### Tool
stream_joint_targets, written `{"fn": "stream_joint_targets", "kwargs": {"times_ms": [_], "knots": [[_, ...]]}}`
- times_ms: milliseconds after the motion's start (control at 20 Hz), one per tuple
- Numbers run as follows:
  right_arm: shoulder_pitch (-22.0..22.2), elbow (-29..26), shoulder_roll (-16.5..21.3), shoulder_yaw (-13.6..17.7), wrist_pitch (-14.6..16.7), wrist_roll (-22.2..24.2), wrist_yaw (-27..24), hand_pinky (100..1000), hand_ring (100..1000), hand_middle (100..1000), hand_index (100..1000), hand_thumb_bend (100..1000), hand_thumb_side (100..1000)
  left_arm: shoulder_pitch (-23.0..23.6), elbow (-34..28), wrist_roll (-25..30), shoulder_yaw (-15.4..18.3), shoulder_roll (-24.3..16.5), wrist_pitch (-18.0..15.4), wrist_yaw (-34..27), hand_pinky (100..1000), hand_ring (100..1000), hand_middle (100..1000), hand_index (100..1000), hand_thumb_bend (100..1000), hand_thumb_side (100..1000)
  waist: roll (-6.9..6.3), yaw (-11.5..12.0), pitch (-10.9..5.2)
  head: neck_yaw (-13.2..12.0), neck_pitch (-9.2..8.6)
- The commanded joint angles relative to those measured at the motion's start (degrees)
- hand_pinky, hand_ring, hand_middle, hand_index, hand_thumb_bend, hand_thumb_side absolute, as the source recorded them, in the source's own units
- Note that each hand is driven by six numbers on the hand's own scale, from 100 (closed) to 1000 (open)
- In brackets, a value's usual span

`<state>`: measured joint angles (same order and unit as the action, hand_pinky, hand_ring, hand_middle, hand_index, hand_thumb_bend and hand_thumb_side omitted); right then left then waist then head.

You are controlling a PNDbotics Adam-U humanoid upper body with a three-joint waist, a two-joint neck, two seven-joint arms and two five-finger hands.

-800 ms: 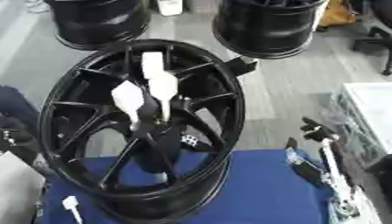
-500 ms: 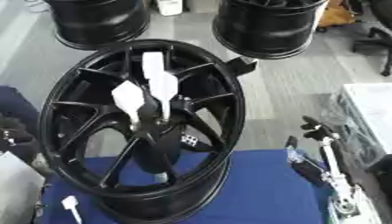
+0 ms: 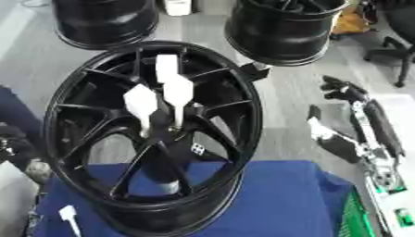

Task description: Pull the pin out of the wheel hub.

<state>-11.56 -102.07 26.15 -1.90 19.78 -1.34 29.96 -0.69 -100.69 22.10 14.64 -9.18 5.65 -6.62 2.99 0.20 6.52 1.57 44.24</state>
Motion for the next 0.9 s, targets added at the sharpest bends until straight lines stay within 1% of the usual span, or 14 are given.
{"fn": "stream_joint_targets", "kwargs": {"times_ms": [50,150,200,300,350,400,500,600,700,800,900], "knots": [[-3.79,-4.65,6.2,-3.79,2.43,2.76,-2.87,798,742,769,919,100,258,-0.15,-1.31,-0.02,-0.01,-1.67,0.16,0.47,721,572,571,654,393,734,0.15,0.18,-0.55,-0.11,-0.12],[-6.92,-4.39,9.34,-5.92,2.94,4.69,-4.68,798,742,769,919,100,258,-0.12,-1.3,-0.11,0.12,-1.61,0.13,0.52,721,572,571,654,393,734,0.06,-0.07,-0.47,-0.43,-0.12],[-8.12,-4.12,10.97,-6.16,2.82,5.69,-5.66,798,742,769,919,100,258,-0.13,-1.3,-0.16,0.18,-1.52,0.11,0.51,721,572,571,654,393,734,-0.05,-0.17,-0.42,-0.52,-0.12],[-8.93,-4.46,14.26,-5.71,2.55,7.17,-7.67,798,742,769,919,100,258,-0.18,-1.3,-0.16,0.17,-1.35,0.09,0.47,721,572,571,654,393,734,-0.27,-0.1,-0.36,-0.42,-0.12],[-9.13,-5.0,15.88,-5.62,2.52,7.51,-8.67,816,773,807,937,100,198,-0.29,-1.3,-0.02,-0.05,-1.38,0.11,0.46,722,572,571,654,393,736,-0.16,0.18,-0.2,0.07,-0.12],[-10.01,-6.07,17.51,-6.37,2.99,8.15,-9.67,817,778,813,939,100,198,-0.58,-1.33,0.37,-0.5,-1.74,0.16,0.56,722,573,572,654,393,736,0.45,1.11,0.09,0.82,-0.12],[-12.73,-7.15,20.76,-8.98,4.61,9.9,-11.67,820,784,822,941,100,198,-1.15,-1.38,1.04,-1.1,-2.03,0.25,0.66,722,573,572,654,393,736,1.0,2.9,0.58,1.8,-0.12],[-15.96,-6.03,24.13,-12.19,6.59,11.91,-13.74,824,792,833,944,100,199,-1.5,-1.43,1.45,-1.36,-1.99,0.28,0.64,722,573,572,654,394,737,1.02,3.79,0.99,2.14,-0.12],[-19.14,-4.75,27.34,-15.36,8.22,13.87,-15.72,826,798,843,946,100,238,-1.82,-1.47,1.69,-1.51,-1.82,0.3,0.56,722,573,572,654,394,737,0.87,4.33,1.37,2.39,-0.12],[-22.34,-4.48,30.4,-18.68,8.39,15.91,-17.76,830,806,854,950,100,278,-2.11,-1.5,1.96,-1.68,-1.58,0.33,0.51,723,574,573,655,394,738,0.65,4.72,1.7,2.6,-0.12],[-24.89,-4.34,30.83,-21.72,7.36,17.78,-19.64,836,819,868,957,100,283,-2.24,-1.48,2.17,-1.75,-1.45,0.38,0.54,723,574,573,655,395,739,0.55,4.85,1.85,2.62,-0.12]]}}
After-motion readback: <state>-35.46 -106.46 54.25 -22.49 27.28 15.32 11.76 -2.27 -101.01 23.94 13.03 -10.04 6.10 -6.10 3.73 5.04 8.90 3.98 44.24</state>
